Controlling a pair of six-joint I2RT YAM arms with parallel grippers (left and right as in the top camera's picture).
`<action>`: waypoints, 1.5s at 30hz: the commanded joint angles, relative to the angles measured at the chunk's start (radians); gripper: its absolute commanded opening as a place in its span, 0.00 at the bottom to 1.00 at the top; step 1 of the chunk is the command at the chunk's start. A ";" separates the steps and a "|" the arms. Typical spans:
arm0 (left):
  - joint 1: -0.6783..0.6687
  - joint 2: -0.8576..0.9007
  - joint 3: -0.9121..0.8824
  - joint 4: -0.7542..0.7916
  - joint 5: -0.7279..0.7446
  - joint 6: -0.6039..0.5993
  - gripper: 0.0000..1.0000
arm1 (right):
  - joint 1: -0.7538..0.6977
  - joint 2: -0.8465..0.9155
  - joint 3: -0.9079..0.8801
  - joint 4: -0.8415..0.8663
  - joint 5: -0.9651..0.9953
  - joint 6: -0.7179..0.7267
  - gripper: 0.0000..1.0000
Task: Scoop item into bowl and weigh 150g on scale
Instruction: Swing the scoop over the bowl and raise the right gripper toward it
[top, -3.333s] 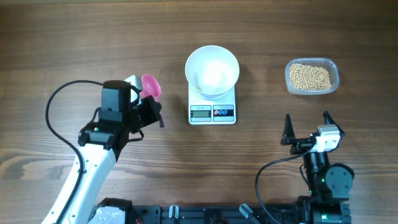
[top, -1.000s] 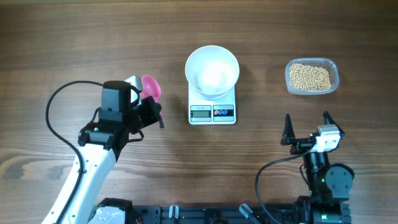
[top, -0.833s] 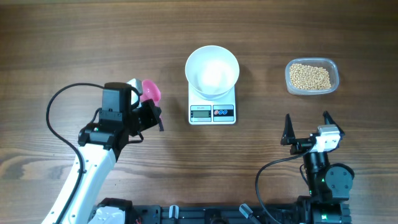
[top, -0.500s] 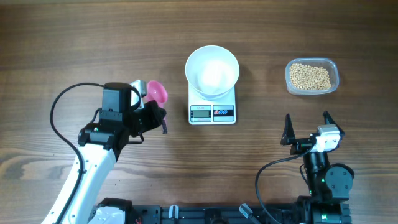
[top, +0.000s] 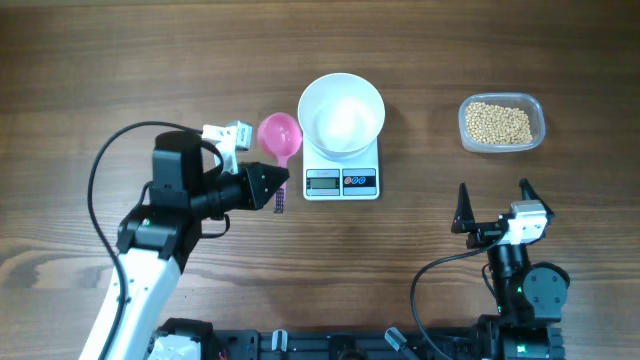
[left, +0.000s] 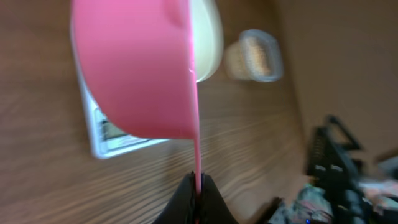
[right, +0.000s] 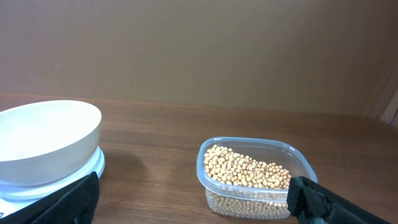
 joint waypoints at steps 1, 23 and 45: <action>-0.002 -0.082 -0.003 0.064 0.146 -0.011 0.04 | 0.006 0.000 -0.001 0.003 0.015 0.002 1.00; -0.002 -0.145 -0.003 0.117 0.182 -0.261 0.04 | 0.006 0.000 -0.002 0.107 -0.431 0.481 1.00; -0.051 -0.125 -0.003 0.338 0.143 -0.458 0.04 | 0.003 0.382 0.603 -0.144 -0.546 0.533 1.00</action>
